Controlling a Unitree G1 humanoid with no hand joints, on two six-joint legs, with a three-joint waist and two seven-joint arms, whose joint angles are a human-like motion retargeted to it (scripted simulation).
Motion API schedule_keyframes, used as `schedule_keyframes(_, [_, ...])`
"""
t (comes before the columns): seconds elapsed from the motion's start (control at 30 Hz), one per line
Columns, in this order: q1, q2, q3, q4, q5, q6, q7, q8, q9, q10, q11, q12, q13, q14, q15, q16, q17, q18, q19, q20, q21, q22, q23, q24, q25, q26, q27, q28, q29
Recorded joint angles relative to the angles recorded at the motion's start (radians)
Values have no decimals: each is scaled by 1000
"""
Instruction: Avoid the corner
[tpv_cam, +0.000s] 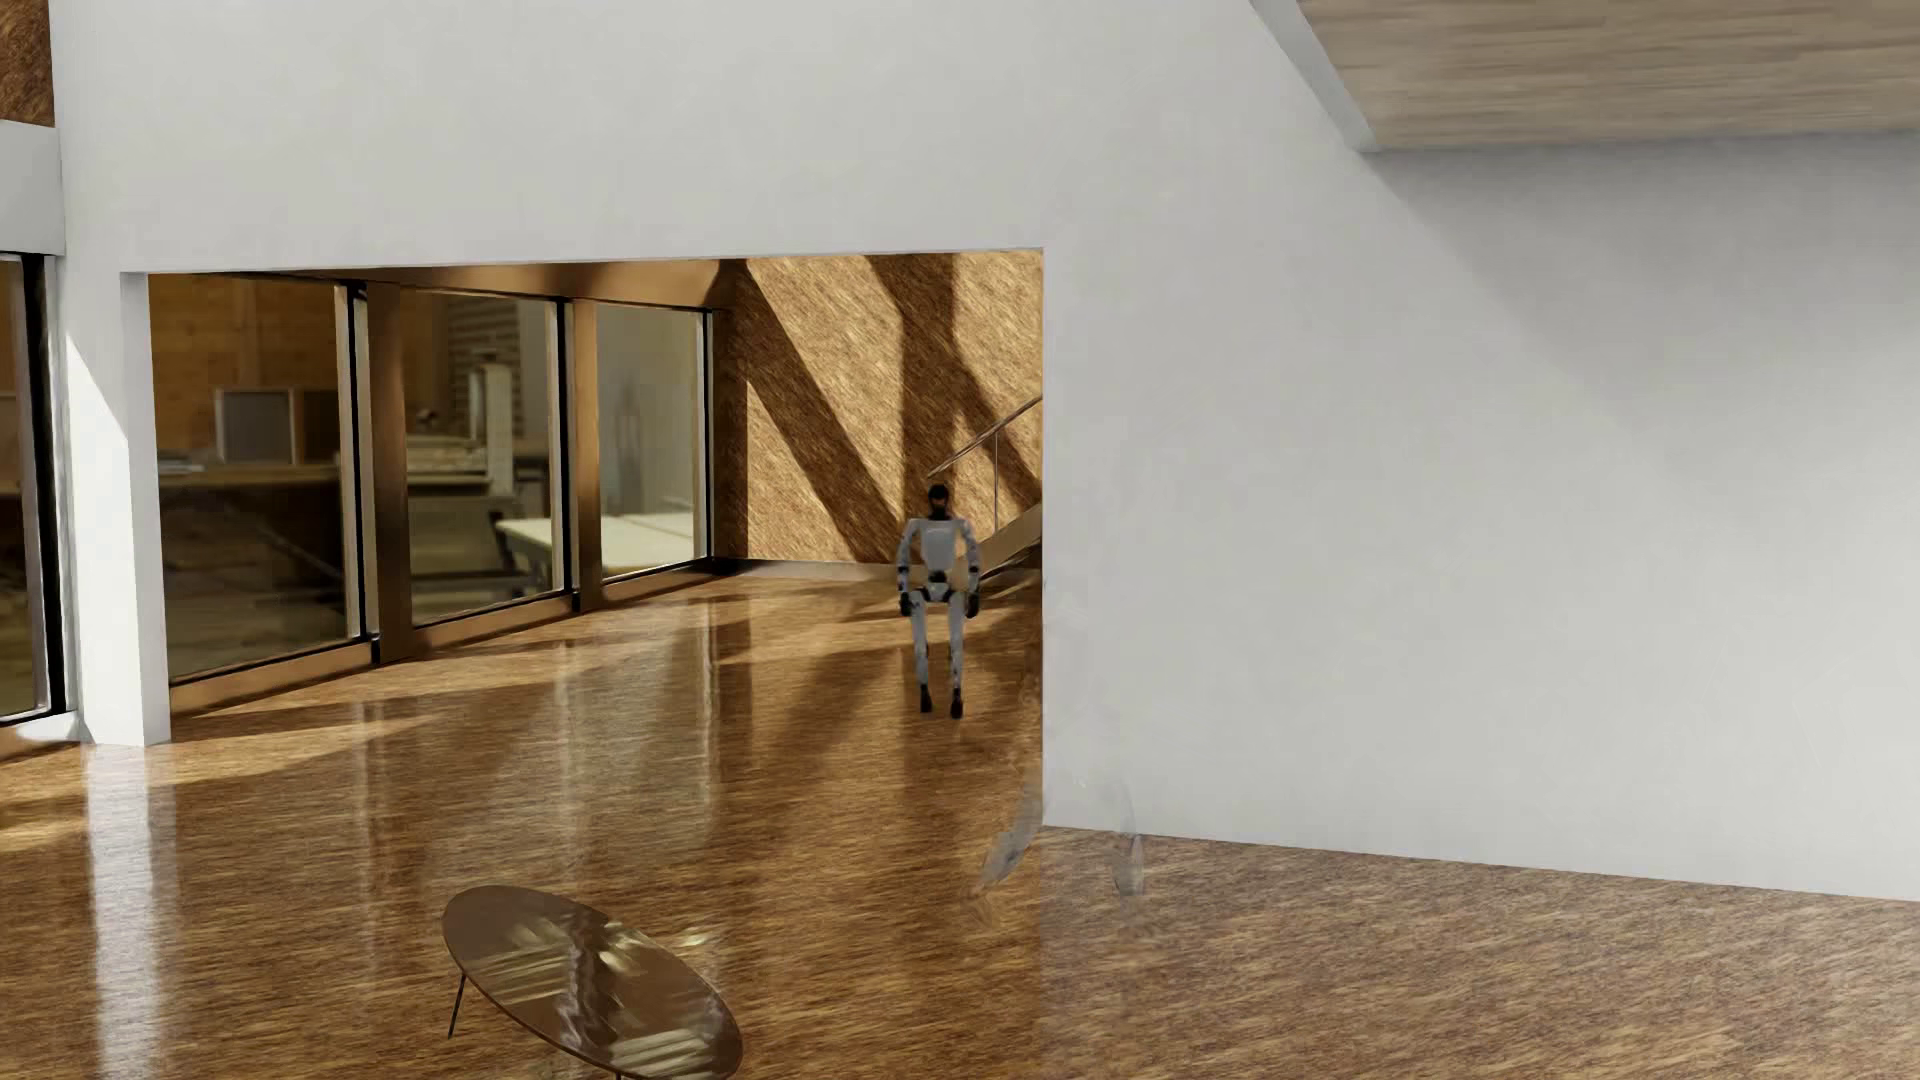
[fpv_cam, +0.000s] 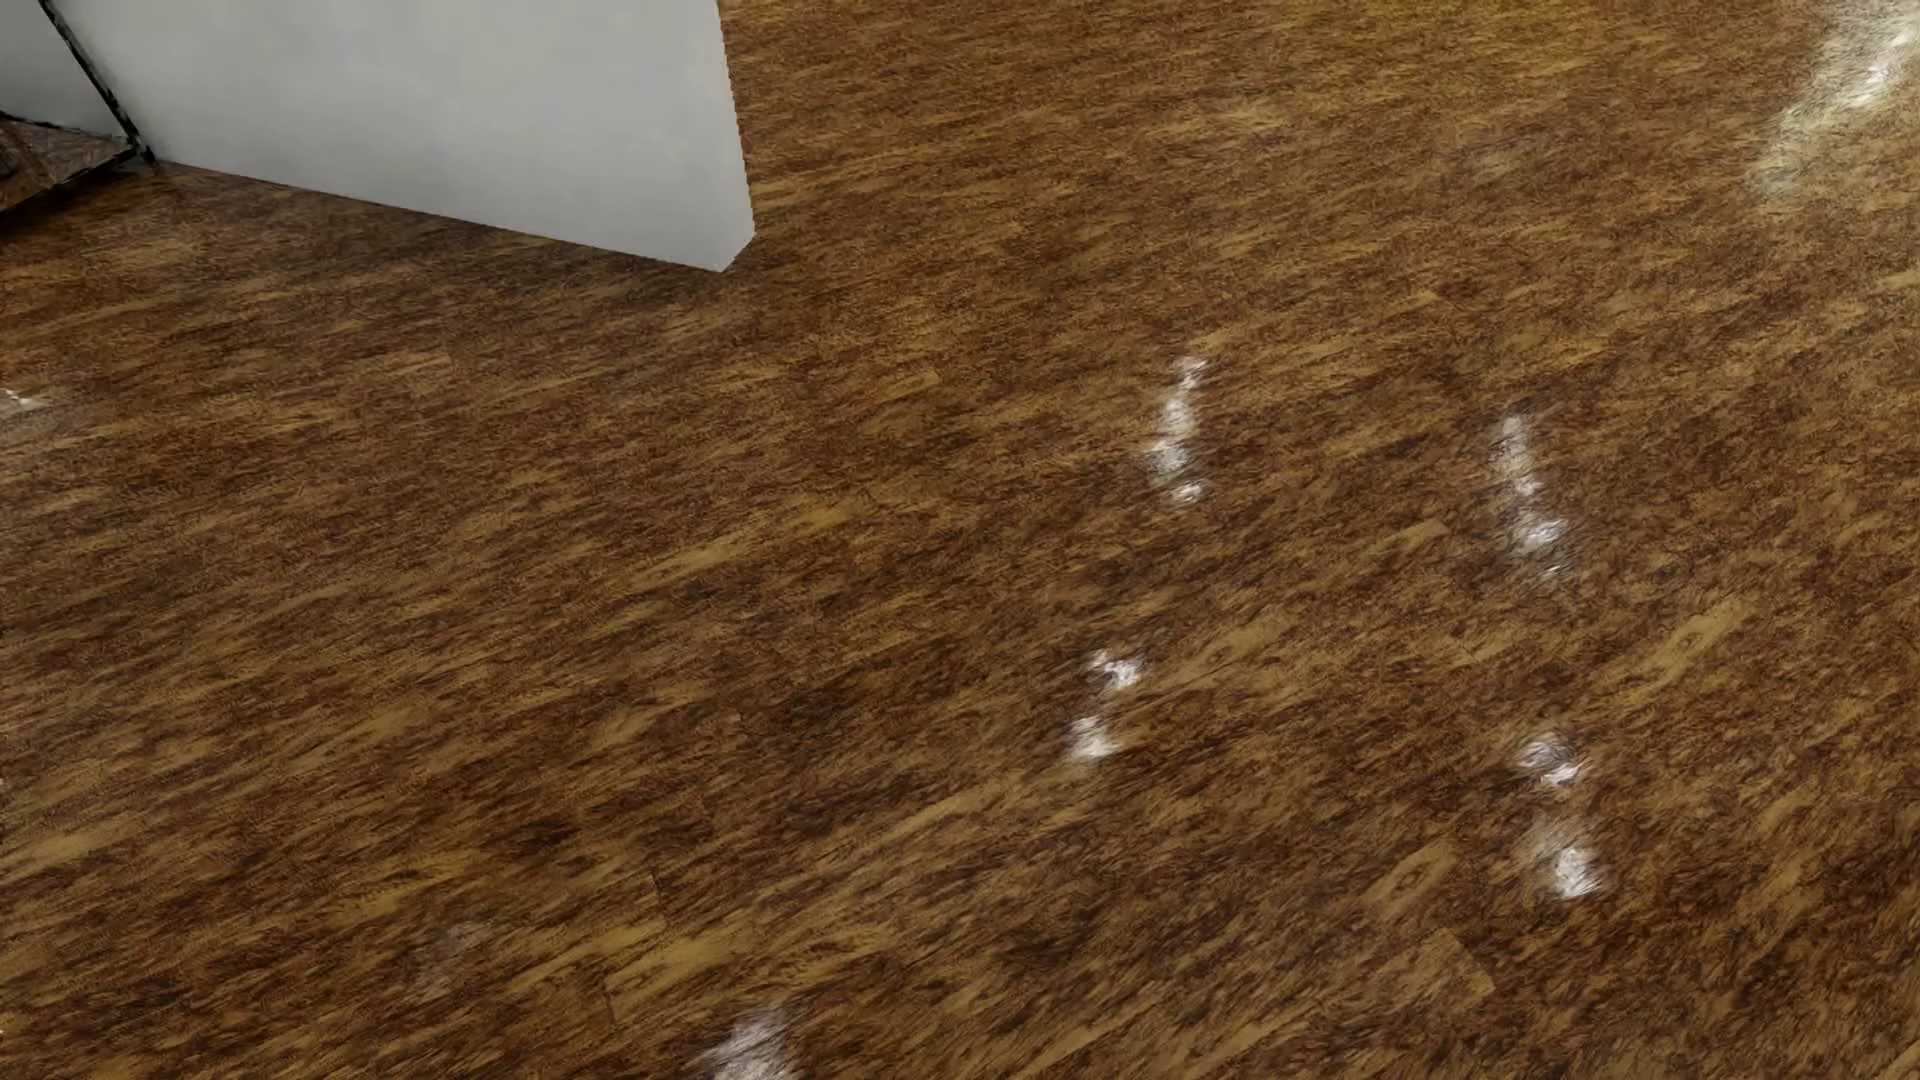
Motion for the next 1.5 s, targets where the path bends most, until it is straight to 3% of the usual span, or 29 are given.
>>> schedule_keyframes(0.07, [-7, -18, -7, -2, 3, -10, 0, 0, -1, -29, 19, 4, -3, 34, 46, 4, 2, 0, 0, 10, 7, 7, -3, 0, 0, 0, 0, 0, 0])
schedule_keyframes(0.1, [-2, -8, -7, -11, 3, -13, 0, 0, 5, 244, 23, 9, 4, -95, 53, 6, -4, 0, 0, -1, 13, 3, -21, 0, 0, 0, 0, 0, 0])
schedule_keyframes(0.13, [-19, -20, 20, -20, 8, -18, 0, 0, -3, 255, 35, 16, 4, -227, 57, 9, -4, 0, 0, 6, 19, 10, -24, 0, 0, 0, 0, 0, 0])
schedule_keyframes(0.3, [-322, 94, 113, 16, 36, 11, 0, 0, 85, 754, 51, 48, -11, -273, -39, 4, -40, 0, 0, 67, -24, -41, -155, 0, 0, 0, 0, 0, 0])
schedule_keyframes(0.37, [-428, 141, 201, 6, -10, -29, 0, 0, 84, 726, 19, 73, -50, -257, -112, 19, -7, 0, 0, 65, -46, -35, -145, 0, 0, 0, 0, 0, 0])
schedule_keyframes(0.5, [-605, 303, 241, 47, -26, -29, 0, 0, 109, 520, -37, 97, -100, -91, -296, 20, -40, 0, 0, 37, -20, 33, -227, 0, 0, 0, 0, 0, 0])
schedule_keyframes(0.6, [-674, 401, 281, 61, -42, -28, 0, 0, 105, 432, -45, 94, -141, -98, -319, 21, -39, 0, 0, -12, 22, 77, -220, 0, 0, 0, 0, 0, 0])
schedule_keyframes(0.67, [-691, 443, 320, 62, -75, -37, 0, 0, 92, 539, -20, 113, -121, -118, -238, 19, -28, 0, 0, 26, -7, 100, -157, 0, 0, 0, 0, 0, 0])
schedule_keyframes(0.7, [-706, 425, 334, 57, -80, -50, 0, 0, 82, 598, 35, 108, -96, -130, -139, 20, -24, 0, 0, 23, 24, 110, -131, 0, 0, 0, 0, 0, 0])
schedule_keyframes(0.73, [-676, 411, 329, 28, -112, -71, 0, 0, 84, 655, 129, 103, -86, -162, 11, 20, -15, 0, 0, 5, 43, 132, -78, 0, 0, 0, 0, 0, 0])
schedule_keyframes(0.8, [-579, 255, 277, -10, -116, -48, 0, 0, 82, 675, 482, 87, -51, -238, 311, 9, -10, 0, 0, 7, 65, 130, 9, 0, 0, 0, 0, 0, 0])
schedule_keyframes(0.87, [-430, 43, 200, -51, -120, -33, 0, 0, 110, 635, 853, 69, -8, -297, 304, 7, -21, 0, 0, 13, 61, 64, 13, 0, 0, 0, 0, 0, 0])
schedule_keyframes(0.9, [-345, -66, 139, -49, -104, -16, 0, 0, 108, 590, 913, 59, 21, -310, 285, 7, -15, 0, 0, 10, 32, 30, 10, 0, 0, 0, 0, 0, 0])
schedule_keyframes(0.97, [-160, -248, 30, -49, -78, 15, 0, 0, 128, 451, 746, 36, 31, -290, 318, 13, -23, 0, 0, 47, 67, -47, 33, 0, 0, 0, 0, 0, 0])
schedule_keyframes(1.03, [19, -360, -63, -36, -78, 38, 0, 0, 125, 330, 372, 21, 72, -310, 442, 28, -35, 0, 0, 53, 48, -121, 13, 0, 0, 0, 0, 0, 0])
schedule_keyframes(1.07, [89, -406, -99, -30, -83, 41, 0, 0, 115, 293, 202, 7, 78, -334, 389, 40, -35, 0, 0, 62, 44, -157, 9, 0, 0, 0, 0, 0, 0])
schedule_keyframes(1.13, [210, -469, -148, -16, -97, 47, 0, 0, 104, 270, 36, -28, 93, -385, 18, 59, -43, 0, 0, 63, 46, -193, -3, 0, 0, 0, 0, 0, 0])
schedule_keyframes(1.17, [220, -478, -169, -17, -129, 52, 0, 0, 100, 282, 77, -54, 90, -382, 13, 58, -39, 0, 0, 76, 28, -196, -1, 0, 0, 0, 0, 0, 0])
schedule_keyframes(1.23, [260, -554, -223, 22, -105, 65, 0, 0, 96, 373, 159, -36, 97, -277, 386, 47, -34, 0, 0, 111, 37, -164, 15, 0, 0, 0, 0, 0, 0])
schedule_keyframes(1.27, [239, -556, -202, 64, -64, 99, 0, 0, 85, 481, 238, -25, 100, -122, 476, 25, -31, 0, 0, 117, 39, -126, 41, 0, 0, 0, 0, 0, 0])
schedule_keyframes(1.3, [184, -518, -160, 69, -28, 101, 0, 0, 75, 651, 284, -3, 89, 39, 471, 21, -28, 0, 0, 106, 64, -87, 61, 0, 0, 0, 0, 0, 0])
schedule_keyframes(1.33, [71, -470, -124, 86, 18, 101, 0, 0, 66, 858, 300, 11, 77, 112, 443, 26, -22, 0, 0, 73, 67, -67, 67, 0, 0, 0, 0, 0, 0])
schedule_keyframes(1.37, [-42, -396, -87, 114, 54, 112, 0, 0, 61, 1042, 285, 41, 68, 27, 376, 21, -6, 0, 0, 89, 1, -76, 80, 0, 0, 0, 0, 0, 0])
schedule_keyframes(1.43, [-220, -162, 17, 76, 50, 67, 0, 0, 81, 1133, 182, 60, 27, -197, 222, 23, -17, 0, 0, 57, -3, -46, 59, 0, 0, 0, 0, 0, 0])
schedule_keyframes(1.5, [-349, 55, 143, 54, 12, 18, 0, 0, 95, 944, 74, 88, 5, -228, 73, 31, -50, 0, 0, 63, -8, -31, -49, 0, 0, 0, 0, 0, 0])
